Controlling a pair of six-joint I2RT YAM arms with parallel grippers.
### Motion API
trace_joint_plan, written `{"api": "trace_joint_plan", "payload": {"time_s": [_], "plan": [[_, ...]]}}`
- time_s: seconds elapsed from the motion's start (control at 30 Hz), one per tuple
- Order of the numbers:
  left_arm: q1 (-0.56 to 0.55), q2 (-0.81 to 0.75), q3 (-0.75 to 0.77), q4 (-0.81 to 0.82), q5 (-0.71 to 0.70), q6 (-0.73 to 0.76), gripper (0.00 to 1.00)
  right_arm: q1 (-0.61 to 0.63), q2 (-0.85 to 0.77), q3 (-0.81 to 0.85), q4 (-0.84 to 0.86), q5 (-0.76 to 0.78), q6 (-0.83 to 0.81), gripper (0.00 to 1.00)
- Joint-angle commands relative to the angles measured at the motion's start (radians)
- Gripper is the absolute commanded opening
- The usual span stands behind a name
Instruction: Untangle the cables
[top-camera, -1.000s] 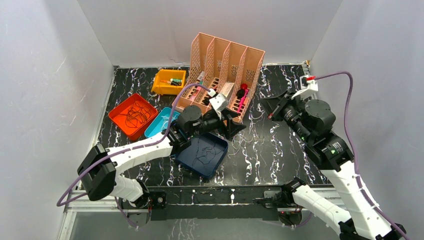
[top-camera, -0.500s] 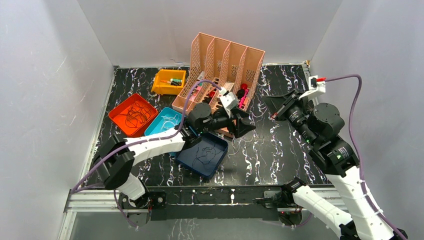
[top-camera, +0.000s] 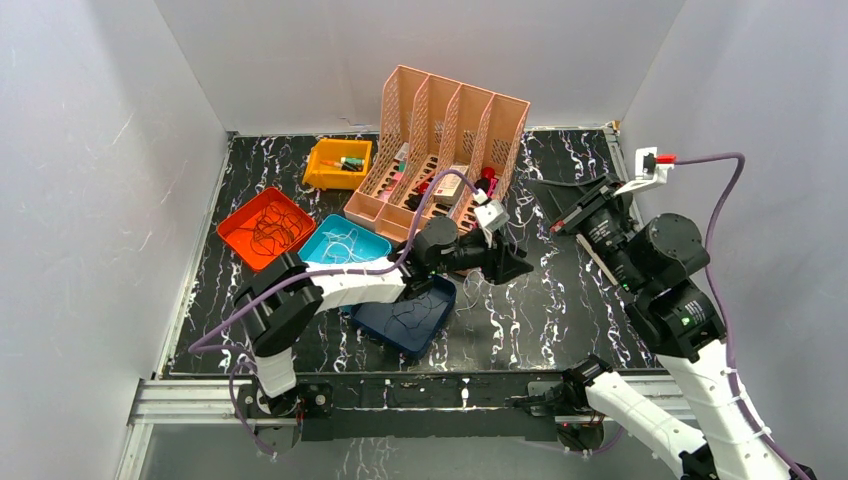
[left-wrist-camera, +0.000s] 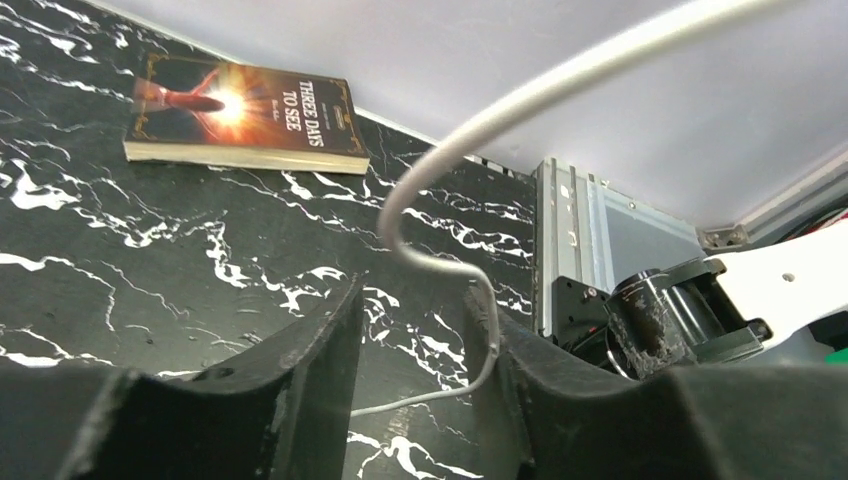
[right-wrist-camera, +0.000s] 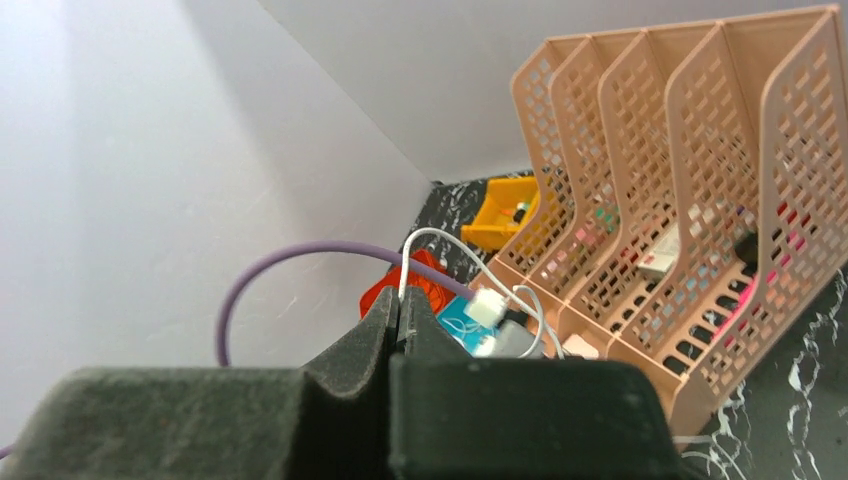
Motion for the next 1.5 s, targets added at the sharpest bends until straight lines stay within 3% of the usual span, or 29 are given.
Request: {"api": "trace_joint_plan", "payload": {"time_s": [0.0,0.4,0.57,0.73,1.17,1.47], "plan": [[-0.004,0.022,-0.006,0.078,0.027,-0.034,0.35,-0.002,-0.017,0.076,0.154,-0.046,-0.055,0.00],[-0.009,0.108,-0.017,0.081,0.083,-0.087,0.27,-0.001,0.074,0.357,0.175,-0.065,-0.242,0.00],[-0.009,0.077,-0.052,0.077,0.064,-0.082,0.13,-0.001,0.072,0.410,0.137,0.019,-0.282,0.00],[-0.009,0.001,-0.077,0.034,0.017,-0.039,0.00,-0.001,0.022,0.361,0.079,0.110,-0.274,0.00],[0.006,-0.197,-0.089,-0.113,-0.084,0.077,0.00,-0.001,-0.070,0.274,-0.033,0.235,-0.257,0.00],[0.019,-0.379,0.064,-0.418,-0.226,0.215,0.00,-0.001,-0.131,0.130,-0.291,0.381,-0.186,0.04]]}}
